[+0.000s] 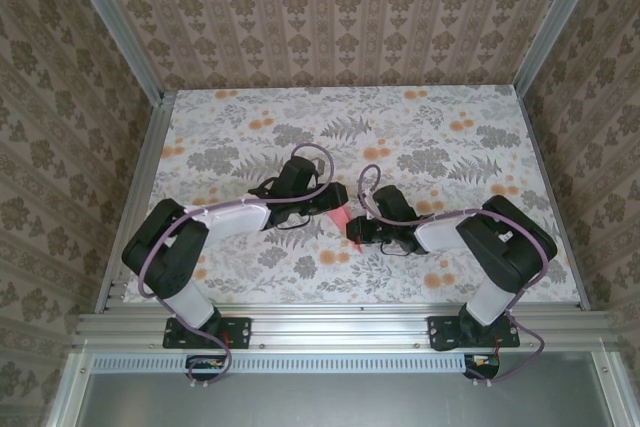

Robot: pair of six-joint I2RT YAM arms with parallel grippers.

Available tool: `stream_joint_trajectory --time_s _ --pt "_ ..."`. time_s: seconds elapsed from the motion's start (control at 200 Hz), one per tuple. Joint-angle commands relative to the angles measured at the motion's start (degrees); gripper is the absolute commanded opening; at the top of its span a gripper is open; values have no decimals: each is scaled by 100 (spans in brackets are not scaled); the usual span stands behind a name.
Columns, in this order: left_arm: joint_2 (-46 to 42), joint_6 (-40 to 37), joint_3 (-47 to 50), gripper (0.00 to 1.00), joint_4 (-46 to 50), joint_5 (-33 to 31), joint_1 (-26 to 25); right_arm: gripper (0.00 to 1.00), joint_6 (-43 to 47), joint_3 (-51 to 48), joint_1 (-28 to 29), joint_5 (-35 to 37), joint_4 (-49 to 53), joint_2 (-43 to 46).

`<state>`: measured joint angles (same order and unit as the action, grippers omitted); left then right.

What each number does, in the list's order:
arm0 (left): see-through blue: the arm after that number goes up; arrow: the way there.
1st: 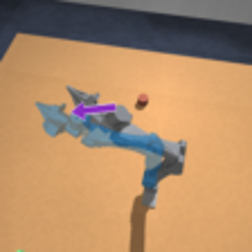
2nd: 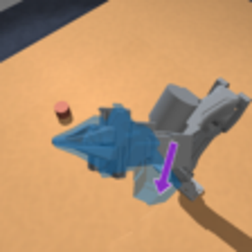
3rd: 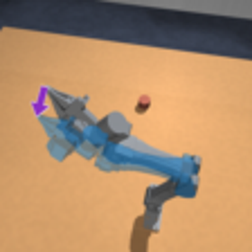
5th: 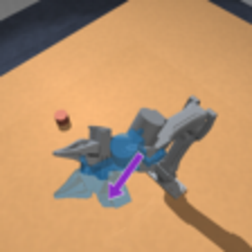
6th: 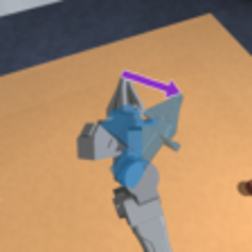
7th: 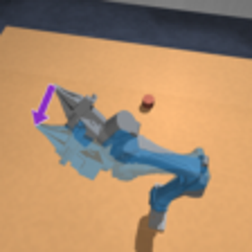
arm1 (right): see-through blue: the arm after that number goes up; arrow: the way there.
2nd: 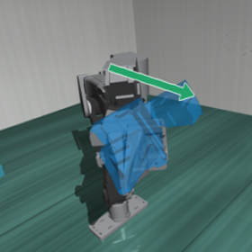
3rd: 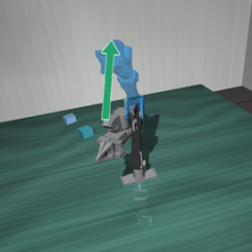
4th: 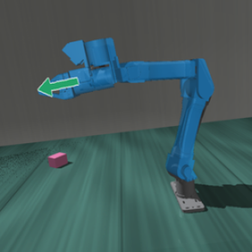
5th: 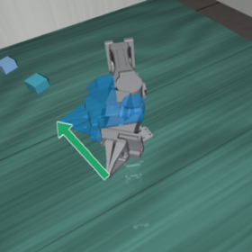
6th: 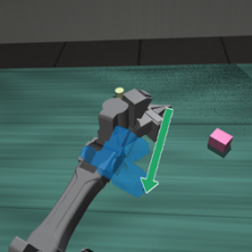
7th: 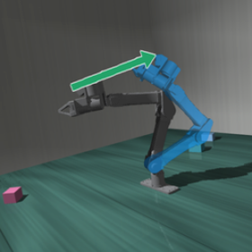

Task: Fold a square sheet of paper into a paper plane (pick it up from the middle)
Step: Fold the wing for the fifth time at the center of the table.

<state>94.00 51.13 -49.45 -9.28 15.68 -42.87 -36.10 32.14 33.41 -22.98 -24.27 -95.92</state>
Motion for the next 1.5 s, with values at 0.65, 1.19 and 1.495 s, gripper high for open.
stream_joint_trajectory --time_s 0.65,1.19,1.495 --pt "511 -531 312 54 -900 -208 59 0 -407 -27 -230 -242 115 -362" --pt "1008 -644 134 54 -1182 -53 257 0 -408 -32 -236 -322 125 -460" --pt "1119 -692 98 54 -1155 35 453 0 -346 -37 -238 -336 265 -481"
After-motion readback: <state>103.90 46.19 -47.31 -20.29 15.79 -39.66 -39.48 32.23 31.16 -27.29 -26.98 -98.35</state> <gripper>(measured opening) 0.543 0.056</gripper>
